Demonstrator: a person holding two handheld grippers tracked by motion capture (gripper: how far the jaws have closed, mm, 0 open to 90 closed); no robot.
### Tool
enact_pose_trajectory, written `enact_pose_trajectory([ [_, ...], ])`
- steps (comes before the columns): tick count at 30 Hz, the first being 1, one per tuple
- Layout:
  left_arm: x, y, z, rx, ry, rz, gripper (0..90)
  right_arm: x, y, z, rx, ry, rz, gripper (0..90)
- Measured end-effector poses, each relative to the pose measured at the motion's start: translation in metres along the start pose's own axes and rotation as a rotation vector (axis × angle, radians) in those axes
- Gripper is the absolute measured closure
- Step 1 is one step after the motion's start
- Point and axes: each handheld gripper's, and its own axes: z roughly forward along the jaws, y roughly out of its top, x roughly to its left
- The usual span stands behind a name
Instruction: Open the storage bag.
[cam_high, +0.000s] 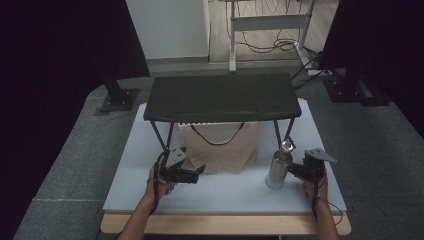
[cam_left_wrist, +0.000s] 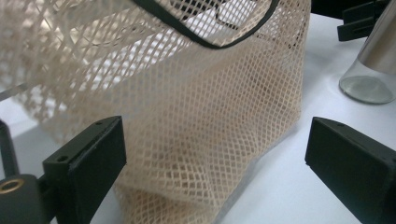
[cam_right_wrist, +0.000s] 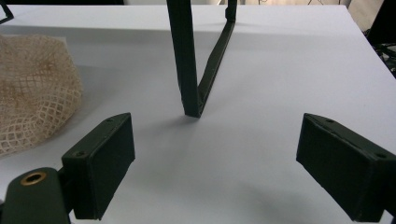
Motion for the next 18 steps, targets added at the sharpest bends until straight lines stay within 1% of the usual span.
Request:
enact_pose_trajectory([
  [5, -0.004, 0.01, 0.006, 0.001, -0.021, 0.036, 4.9, 0.0, 0.0, 0.0, 0.001, -0.002, -0.001, 11.4],
  [6, -0.005, 0.012, 0.007, 0.001, -0.016, 0.044, 4.9, 0.0, 0.0, 0.0, 0.001, -0.001, -0.001, 11.4],
  [9, -0.005, 0.016, 0.012, 0.004, 0.001, 0.047, 5.1, 0.0, 0.0, 0.0, 0.002, 0.0, -0.001, 11.5],
  [11, -0.006, 0.018, 0.014, 0.008, 0.005, 0.055, 5.1, 0.0, 0.0, 0.0, 0.002, 0.001, -0.002, 11.5],
  [18, -0.01, 0.029, 0.02, 0.003, -0.002, 0.077, 5.0, 0.0, 0.0, 0.0, 0.003, 0.001, -0.002, 11.6],
])
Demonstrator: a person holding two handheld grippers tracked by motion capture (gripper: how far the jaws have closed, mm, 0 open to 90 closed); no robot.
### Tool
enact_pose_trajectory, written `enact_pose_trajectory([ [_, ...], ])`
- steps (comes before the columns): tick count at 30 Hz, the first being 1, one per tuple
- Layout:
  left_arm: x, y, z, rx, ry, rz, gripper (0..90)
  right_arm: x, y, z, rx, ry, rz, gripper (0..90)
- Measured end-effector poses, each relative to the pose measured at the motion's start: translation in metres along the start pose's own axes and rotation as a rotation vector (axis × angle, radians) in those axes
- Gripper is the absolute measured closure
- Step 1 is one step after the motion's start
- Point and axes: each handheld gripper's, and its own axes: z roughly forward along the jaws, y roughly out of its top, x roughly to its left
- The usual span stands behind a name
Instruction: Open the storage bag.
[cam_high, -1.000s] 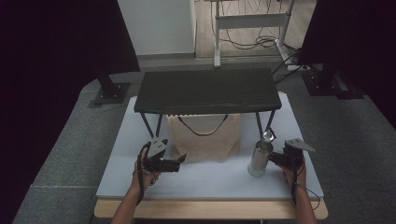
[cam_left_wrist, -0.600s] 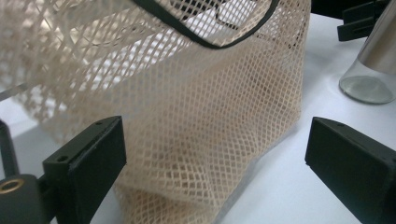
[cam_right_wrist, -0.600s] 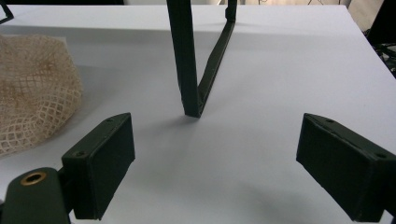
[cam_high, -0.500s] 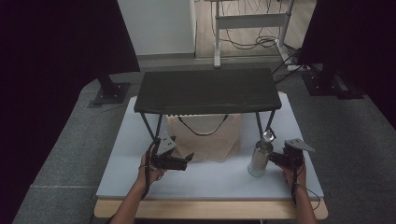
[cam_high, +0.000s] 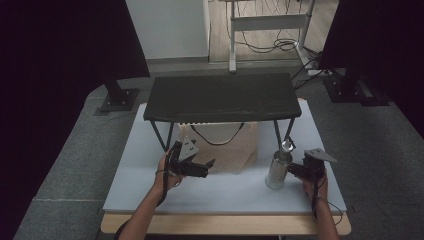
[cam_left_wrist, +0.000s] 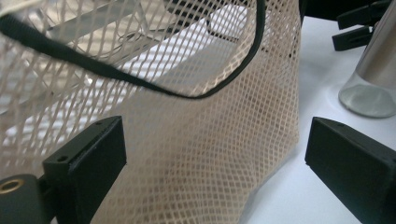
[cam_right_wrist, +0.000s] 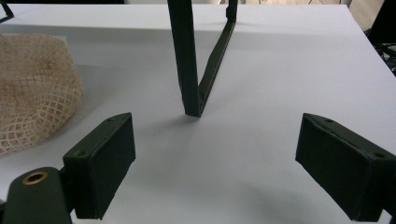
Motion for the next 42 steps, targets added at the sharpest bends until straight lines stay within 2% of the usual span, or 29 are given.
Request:
enact_pose_trajectory([
  [5, -0.002, 0.01, 0.005, -0.012, -0.014, 0.009, 4.9, 0.0, 0.0, 0.0, 0.0, -0.001, -0.001, 11.7],
  [12, 0.003, 0.022, 0.006, -0.043, -0.092, -0.019, 6.4, 0.0, 0.0, 0.0, 0.0, -0.001, -0.001, 11.7],
  [16, 0.007, 0.026, 0.009, -0.021, -0.099, -0.002, 6.5, 0.0, 0.0, 0.0, 0.0, -0.003, -0.001, 11.7],
  [22, 0.004, 0.029, 0.018, 0.026, -0.113, 0.051, 6.1, 0.0, 0.0, 0.0, 0.0, -0.003, -0.002, 11.9],
  [28, -0.004, 0.034, 0.024, 0.025, -0.12, 0.092, 5.6, 0.0, 0.0, 0.0, 0.0, -0.003, -0.003, 12.0],
  [35, -0.006, 0.04, 0.036, 0.056, -0.135, 0.101, 5.5, 0.0, 0.0, 0.0, -0.001, -0.003, -0.003, 12.1],
  [40, -0.003, 0.038, 0.047, 0.121, -0.143, 0.11, 5.9, 0.0, 0.0, 0.0, -0.001, -0.002, -0.003, 12.3],
  [41, -0.003, 0.038, 0.047, 0.121, -0.143, 0.11, 5.9, 0.001, 0.0, 0.0, -0.001, -0.002, -0.004, 12.3],
  [42, -0.003, 0.036, 0.05, 0.146, -0.148, 0.112, 5.9, 0.0, 0.0, 0.0, -0.001, -0.002, -0.004, 12.3],
])
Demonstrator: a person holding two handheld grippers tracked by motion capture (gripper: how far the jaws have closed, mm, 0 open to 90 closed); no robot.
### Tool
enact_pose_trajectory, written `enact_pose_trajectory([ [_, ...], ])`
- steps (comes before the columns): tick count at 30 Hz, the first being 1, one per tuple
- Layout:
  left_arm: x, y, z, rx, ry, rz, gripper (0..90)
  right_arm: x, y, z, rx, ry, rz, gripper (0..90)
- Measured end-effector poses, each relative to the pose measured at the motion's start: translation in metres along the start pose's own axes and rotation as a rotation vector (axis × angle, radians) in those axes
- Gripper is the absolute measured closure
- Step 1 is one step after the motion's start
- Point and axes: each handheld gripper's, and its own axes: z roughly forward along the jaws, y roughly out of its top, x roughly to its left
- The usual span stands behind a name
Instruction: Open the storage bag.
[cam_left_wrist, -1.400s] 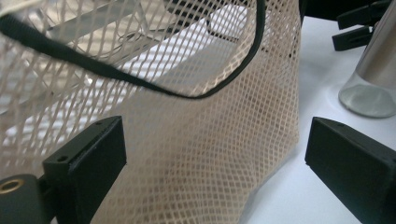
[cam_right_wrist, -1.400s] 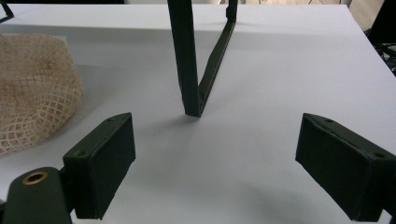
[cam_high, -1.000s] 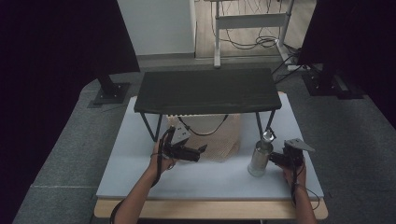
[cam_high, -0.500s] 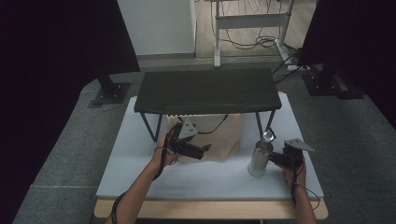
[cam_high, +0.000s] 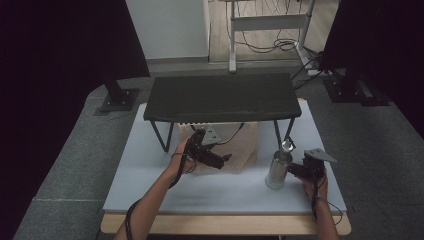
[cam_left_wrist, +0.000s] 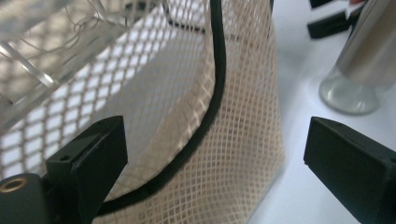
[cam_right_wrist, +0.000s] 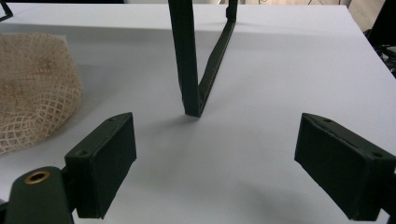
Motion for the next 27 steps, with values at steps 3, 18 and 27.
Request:
enact_pose_trajectory([
  [3, 0.002, -0.003, 0.004, 0.028, -0.005, 0.002, 5.9, 0.0, 0.0, 0.0, 0.0, 0.0, -0.001, 12.4],
  [18, 0.001, -0.007, 0.008, 0.126, -0.08, 0.034, 6.0, 0.0, 0.0, 0.0, 0.002, -0.002, -0.002, 12.7],
  [27, -0.01, -0.005, -0.008, 0.127, -0.154, 0.097, 6.5, 0.0, 0.0, 0.001, 0.01, 0.0, -0.004, 13.0],
])
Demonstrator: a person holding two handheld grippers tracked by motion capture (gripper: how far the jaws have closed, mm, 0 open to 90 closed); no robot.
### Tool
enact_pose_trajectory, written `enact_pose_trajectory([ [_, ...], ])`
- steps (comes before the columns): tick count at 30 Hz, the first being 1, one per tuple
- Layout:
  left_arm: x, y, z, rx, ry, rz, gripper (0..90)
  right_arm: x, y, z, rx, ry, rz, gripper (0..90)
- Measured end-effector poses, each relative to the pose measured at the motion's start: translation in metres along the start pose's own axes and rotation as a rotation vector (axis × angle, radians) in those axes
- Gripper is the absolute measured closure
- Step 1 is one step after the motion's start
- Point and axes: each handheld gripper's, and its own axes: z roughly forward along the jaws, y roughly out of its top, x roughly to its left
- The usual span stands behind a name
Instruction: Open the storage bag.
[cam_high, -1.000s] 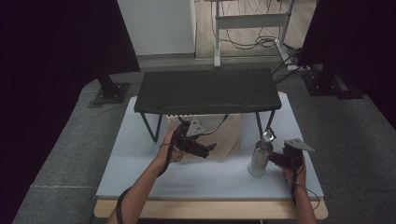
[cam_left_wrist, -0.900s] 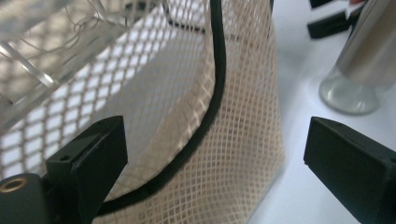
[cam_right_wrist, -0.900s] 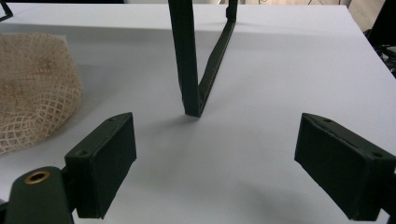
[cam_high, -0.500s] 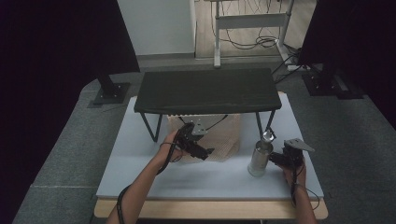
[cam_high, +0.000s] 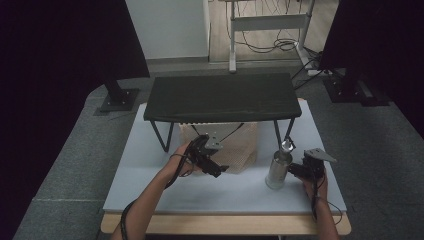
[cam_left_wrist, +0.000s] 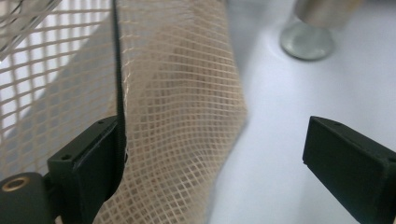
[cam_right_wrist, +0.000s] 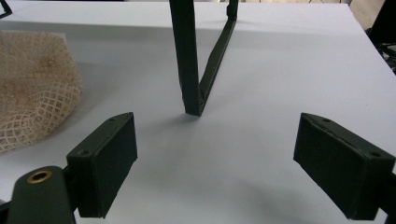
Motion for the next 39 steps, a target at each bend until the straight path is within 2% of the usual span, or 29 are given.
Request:
enact_pose_trajectory([
  [8, -0.003, 0.001, -0.016, -0.031, -0.065, 0.007, 9.7, 0.0, 0.0, 0.001, 0.007, -0.003, 0.001, 12.8],
  [13, -0.008, 0.003, -0.025, -0.047, -0.083, 0.017, 9.7, 0.0, 0.0, 0.001, 0.007, -0.007, -0.001, 12.9],
  [20, -0.012, 0.005, -0.025, -0.04, -0.063, 0.03, 9.7, 0.0, 0.0, 0.001, 0.008, -0.01, -0.002, 13.0],
  [25, -0.012, 0.005, -0.025, -0.047, -0.068, 0.025, 9.7, 0.0, 0.0, 0.001, 0.012, -0.007, -0.001, 13.0],
  [30, -0.014, 0.007, -0.024, -0.025, -0.053, 0.043, 9.6, 0.001, 0.0, 0.001, 0.007, -0.01, -0.003, 13.2],
  [39, -0.015, 0.009, -0.016, -0.003, -0.037, 0.043, 9.4, 0.001, 0.0, 0.0, 0.003, -0.009, -0.005, 13.7],
])
